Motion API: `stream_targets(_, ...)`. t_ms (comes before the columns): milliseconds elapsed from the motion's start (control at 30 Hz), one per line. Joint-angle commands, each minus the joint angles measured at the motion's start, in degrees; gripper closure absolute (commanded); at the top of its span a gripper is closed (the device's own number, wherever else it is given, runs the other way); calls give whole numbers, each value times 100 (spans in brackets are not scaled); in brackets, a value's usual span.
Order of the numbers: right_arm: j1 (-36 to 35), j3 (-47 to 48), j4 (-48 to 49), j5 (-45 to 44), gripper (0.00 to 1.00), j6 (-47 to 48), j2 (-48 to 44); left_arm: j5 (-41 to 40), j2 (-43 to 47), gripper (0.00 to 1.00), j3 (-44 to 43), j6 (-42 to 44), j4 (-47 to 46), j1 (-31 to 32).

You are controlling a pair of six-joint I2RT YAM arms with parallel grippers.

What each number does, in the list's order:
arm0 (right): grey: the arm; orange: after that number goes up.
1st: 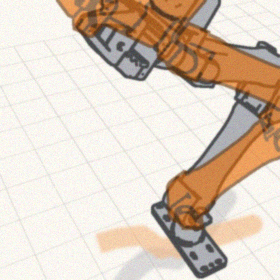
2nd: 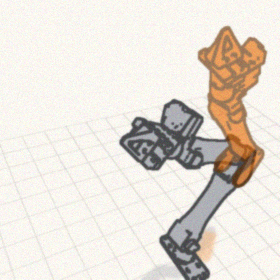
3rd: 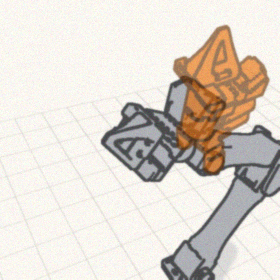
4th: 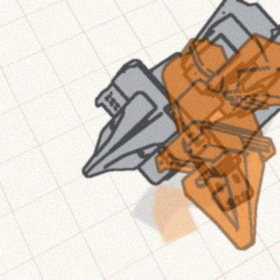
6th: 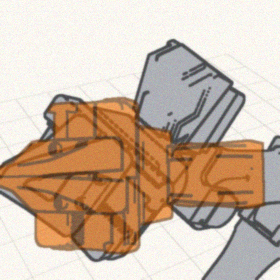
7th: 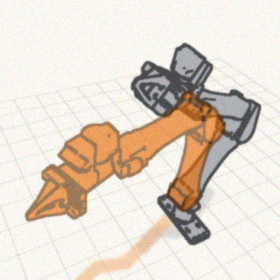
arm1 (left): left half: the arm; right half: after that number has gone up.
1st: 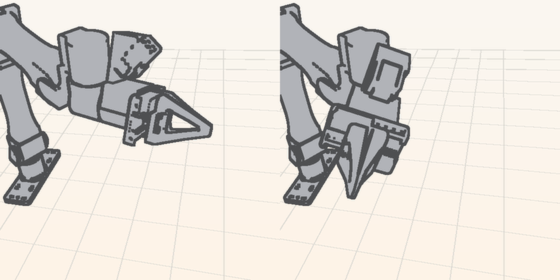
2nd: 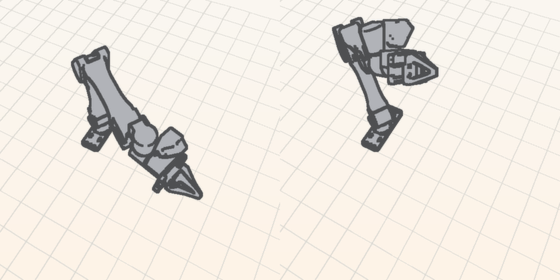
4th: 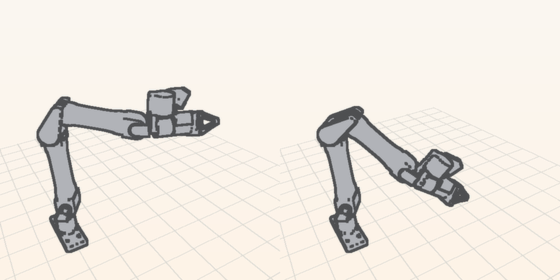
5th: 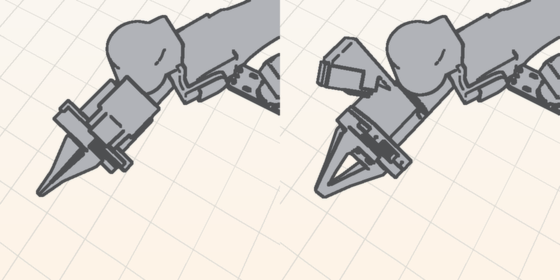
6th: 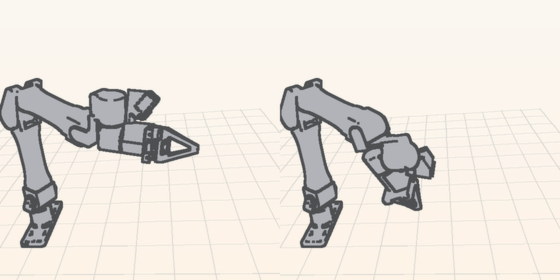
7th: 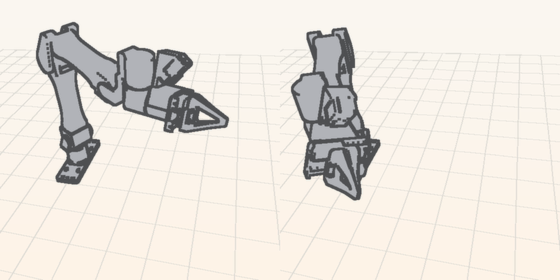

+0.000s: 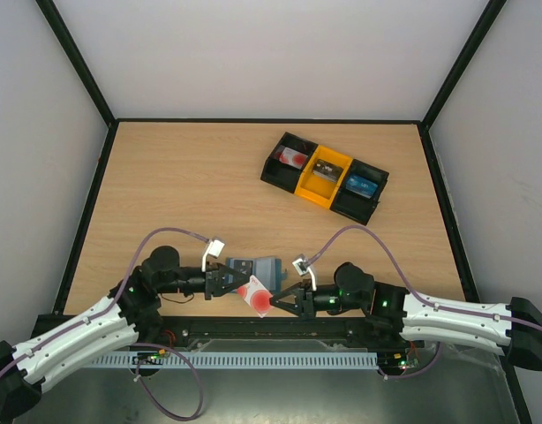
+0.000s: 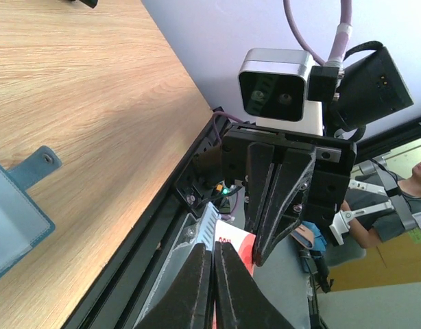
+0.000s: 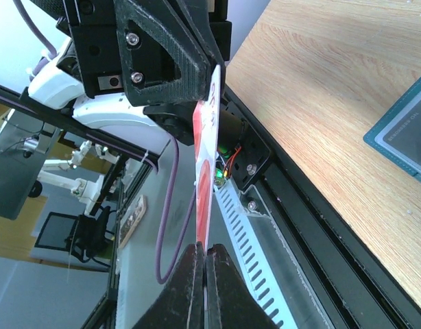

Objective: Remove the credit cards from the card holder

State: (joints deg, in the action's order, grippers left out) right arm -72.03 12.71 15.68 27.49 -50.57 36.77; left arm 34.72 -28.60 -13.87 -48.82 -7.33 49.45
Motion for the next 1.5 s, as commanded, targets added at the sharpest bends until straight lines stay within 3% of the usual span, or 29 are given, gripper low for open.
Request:
stream_targets(0,-30,155,275,-139,98,29,-36,319,57,97,-14,13,-226,16)
stream_targets(200,-32,-24,277,-932,81,-373,-328,-114,293,97,130,-292,-284,18)
stream_targets(300,-30,-302,659,-1309,78,-850,-534,-477,315,97,164,-485,-291,12)
stream_targets(567,-30,-820,1489,-2177,51,-1758,-533,-1408,363,97,157,-962,-821,16)
stream_targets(667,-30,-880,1911,-2410,46,-1940,-322,-1808,375,97,132,-1097,-1022,19)
stream_targets(1000,-30,-560,3159,-2568,48,-2094,733,-2578,311,97,109,-1409,-1374,9)
stream_targets(1333,-35,-492,4232,-2360,81,-2288,1636,-2765,306,97,264,-1668,-1532,4)
stream_targets(1467,-33,-474,4354,-2383,85,-2281,1748,-2791,326,97,282,-1691,-1542,-2)
